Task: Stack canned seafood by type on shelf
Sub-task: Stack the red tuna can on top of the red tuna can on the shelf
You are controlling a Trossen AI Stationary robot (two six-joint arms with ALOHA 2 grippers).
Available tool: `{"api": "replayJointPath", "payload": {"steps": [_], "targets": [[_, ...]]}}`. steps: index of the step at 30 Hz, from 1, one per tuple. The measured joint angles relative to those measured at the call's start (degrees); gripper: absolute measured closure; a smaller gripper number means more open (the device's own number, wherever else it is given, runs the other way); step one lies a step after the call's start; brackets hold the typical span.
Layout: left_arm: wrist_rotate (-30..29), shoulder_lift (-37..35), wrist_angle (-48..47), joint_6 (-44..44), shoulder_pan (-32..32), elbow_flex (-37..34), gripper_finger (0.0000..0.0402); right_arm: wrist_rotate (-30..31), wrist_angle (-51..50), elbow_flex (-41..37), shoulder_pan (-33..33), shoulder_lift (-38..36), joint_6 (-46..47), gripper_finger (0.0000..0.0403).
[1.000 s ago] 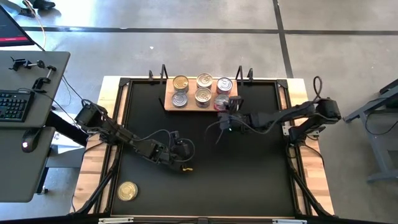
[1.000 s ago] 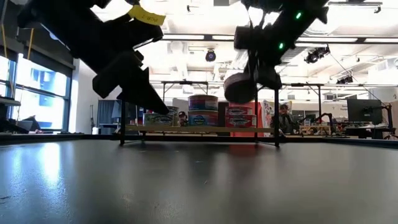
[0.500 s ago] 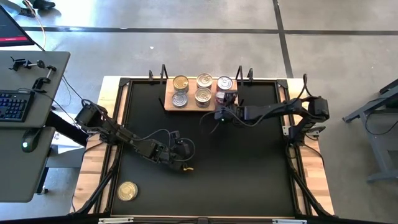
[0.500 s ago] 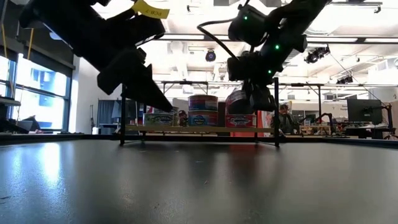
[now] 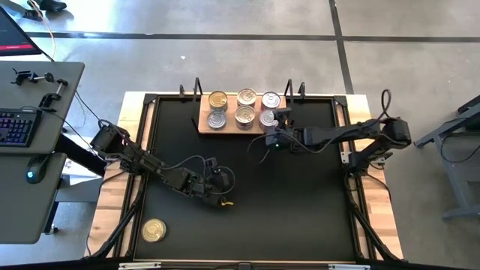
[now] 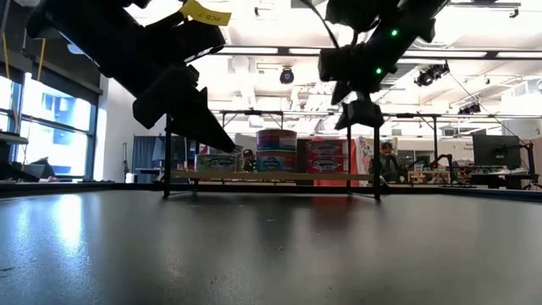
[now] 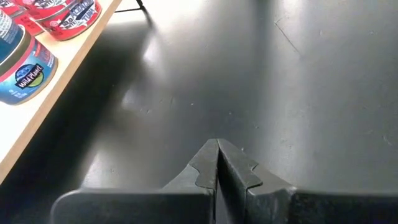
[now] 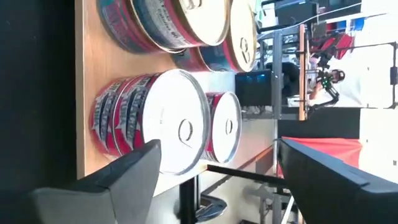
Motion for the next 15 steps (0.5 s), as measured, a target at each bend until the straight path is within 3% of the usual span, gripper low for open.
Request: {"api": "replayJointPath", "payload": {"steps": [8, 13, 15], "targets": [[0.0, 0.0, 0.3, 0.0, 0.0, 0.0, 0.0401, -2.2, -3.9, 0.0, 2.0, -1.7, 12.0, 0.0090], [0.0, 0.0, 0.3, 1.3, -0.5, 0.0, 0.0401, -23.4, -1.7, 0.0, 4.6, -1.7, 26.3, 0.0089], [0.0, -0.4, 0.2, 2.6, -1.0, 0.0, 0.0401, -28.7, 1.5, 0.0, 6.9, -1.1, 31.4, 0.0089]]}}
